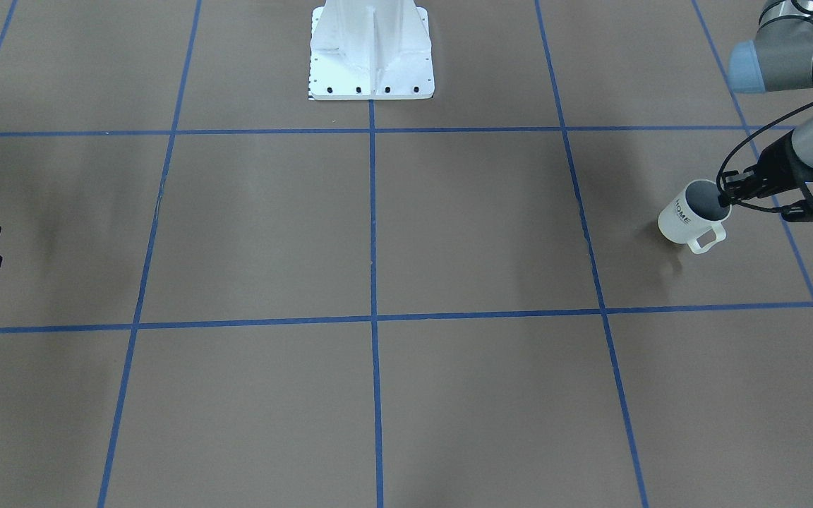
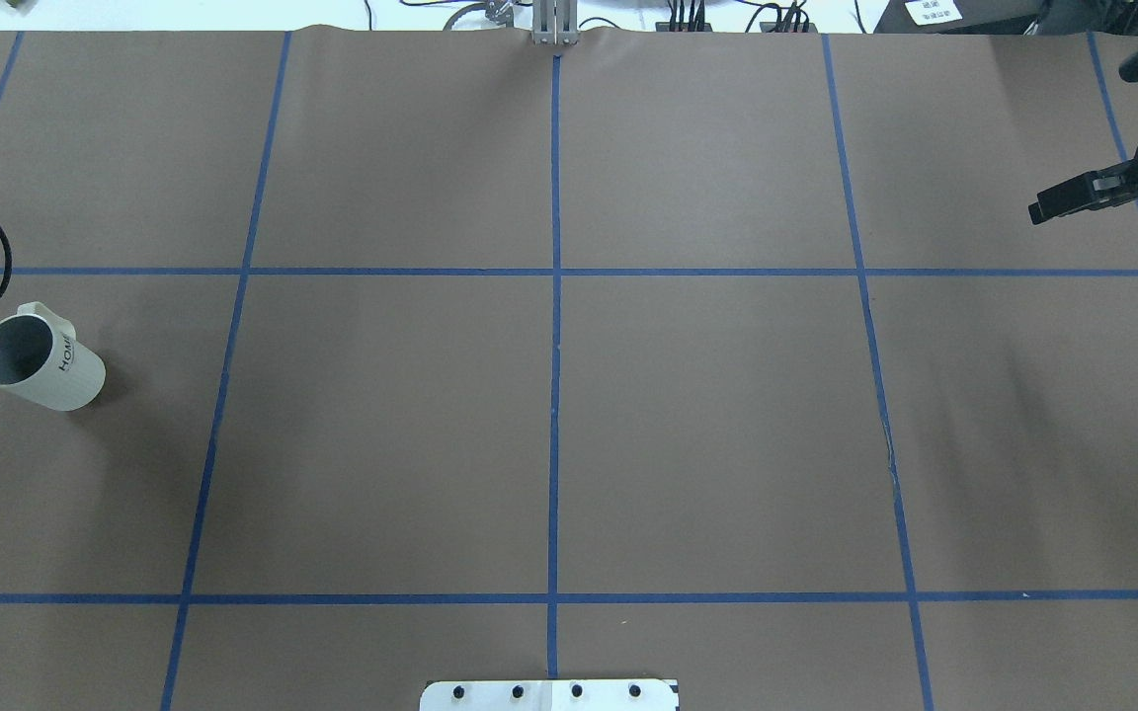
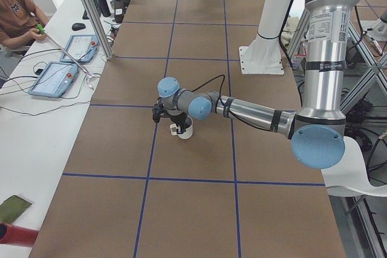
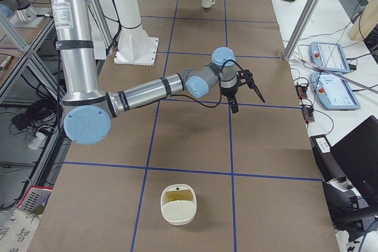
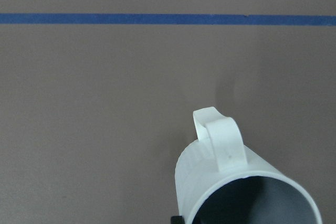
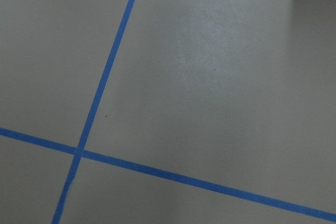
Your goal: Left arm hands cup to right arm to dump lemon
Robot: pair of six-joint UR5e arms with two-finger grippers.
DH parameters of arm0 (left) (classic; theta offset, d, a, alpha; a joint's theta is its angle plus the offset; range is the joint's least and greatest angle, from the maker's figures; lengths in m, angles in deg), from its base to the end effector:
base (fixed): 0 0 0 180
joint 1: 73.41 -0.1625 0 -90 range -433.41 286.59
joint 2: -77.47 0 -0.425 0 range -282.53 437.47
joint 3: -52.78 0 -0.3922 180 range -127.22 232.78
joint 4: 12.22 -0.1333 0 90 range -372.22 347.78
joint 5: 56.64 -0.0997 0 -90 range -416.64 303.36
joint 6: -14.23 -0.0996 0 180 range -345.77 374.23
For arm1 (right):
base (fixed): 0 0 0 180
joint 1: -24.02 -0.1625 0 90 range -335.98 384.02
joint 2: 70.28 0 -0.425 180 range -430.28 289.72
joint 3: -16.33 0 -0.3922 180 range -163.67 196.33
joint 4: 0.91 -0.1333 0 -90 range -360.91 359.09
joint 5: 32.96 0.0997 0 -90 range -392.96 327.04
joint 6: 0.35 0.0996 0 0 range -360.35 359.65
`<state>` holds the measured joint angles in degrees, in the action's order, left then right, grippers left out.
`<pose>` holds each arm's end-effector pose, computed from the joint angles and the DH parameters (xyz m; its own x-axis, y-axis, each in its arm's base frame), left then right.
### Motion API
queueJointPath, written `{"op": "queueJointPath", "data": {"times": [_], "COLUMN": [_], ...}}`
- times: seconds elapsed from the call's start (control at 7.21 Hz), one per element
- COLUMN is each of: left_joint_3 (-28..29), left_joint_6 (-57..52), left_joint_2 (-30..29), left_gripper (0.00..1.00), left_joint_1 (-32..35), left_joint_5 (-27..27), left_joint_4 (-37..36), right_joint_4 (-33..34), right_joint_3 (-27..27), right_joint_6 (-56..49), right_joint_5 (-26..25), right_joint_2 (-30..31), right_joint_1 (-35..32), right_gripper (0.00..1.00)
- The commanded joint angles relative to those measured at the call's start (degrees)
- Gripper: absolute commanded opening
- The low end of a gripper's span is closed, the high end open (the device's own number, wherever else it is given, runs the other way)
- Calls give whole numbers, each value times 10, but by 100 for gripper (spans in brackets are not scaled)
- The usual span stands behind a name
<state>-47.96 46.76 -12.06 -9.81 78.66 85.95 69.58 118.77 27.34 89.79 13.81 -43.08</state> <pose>0.1660 -0.4749 0.5525 0.6737 -0.0235 -0.7386 -0.0706 0.9929 -0.0959 -0.1394 -0.5340 0.4667 0.7144 -0.2226 0.6634 -0.0279 0.9382 0.3450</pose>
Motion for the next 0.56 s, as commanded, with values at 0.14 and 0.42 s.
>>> {"op": "queueJointPath", "data": {"times": [0.14,0.42], "left_joint_3": [-6,-15], "left_joint_6": [0,-63], "left_joint_2": [4,-2], "left_gripper": [100,100], "left_joint_1": [5,55], "left_joint_5": [-2,-3], "left_joint_4": [-3,-1], "right_joint_4": [3,3], "right_joint_3": [10,13], "right_joint_6": [-2,-3], "right_joint_5": [2,8], "right_joint_2": [17,34], "right_joint_1": [-1,-6], "right_gripper": [100,100]}}
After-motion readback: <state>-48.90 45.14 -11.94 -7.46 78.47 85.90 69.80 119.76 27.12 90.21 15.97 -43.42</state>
